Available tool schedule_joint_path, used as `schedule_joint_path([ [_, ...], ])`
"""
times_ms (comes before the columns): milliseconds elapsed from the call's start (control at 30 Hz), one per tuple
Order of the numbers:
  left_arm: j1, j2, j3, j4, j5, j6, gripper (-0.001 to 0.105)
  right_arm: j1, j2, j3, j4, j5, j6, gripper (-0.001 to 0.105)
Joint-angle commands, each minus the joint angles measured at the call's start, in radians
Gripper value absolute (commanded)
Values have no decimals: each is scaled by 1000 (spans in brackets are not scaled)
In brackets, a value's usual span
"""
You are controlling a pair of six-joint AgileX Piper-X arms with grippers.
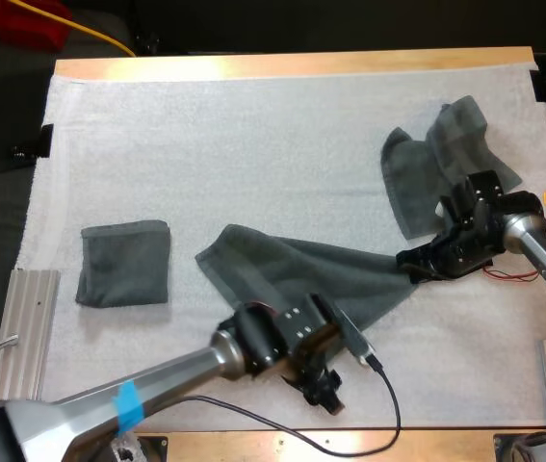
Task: Pick towel from pile, fold and stack
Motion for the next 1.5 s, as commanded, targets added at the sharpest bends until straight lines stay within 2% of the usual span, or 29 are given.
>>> schedule_joint_path([
  [0,-16,14,0,-4,-66,4,60,-1,-8,3,10,0,1,1],
  [267,-28,104,0,-11,-201,2,60,-1,-8,3,14,-1,1,1],
  [533,-28,179,0,-26,-169,36,60,-1,-8,3,14,-5,1,1],
  [733,-28,193,0,-26,-175,44,60,-1,-8,3,14,-5,1,1],
  [833,-28,194,0,-26,-175,44,52,-1,-8,3,14,-5,2,1],
  [967,-28,194,0,-26,-175,44,33,-1,-8,3,14,-5,2,1],
  [1167,-28,194,0,-19,-175,44,27,-1,-8,3,16,-8,6,1],
  [1367,-28,192,-7,2,-175,53,5,-1,-8,3,23,-8,8,1],
  [1467,-28,189,-11,14,-175,62,0,-1,-8,3,23,-8,8,1],
])
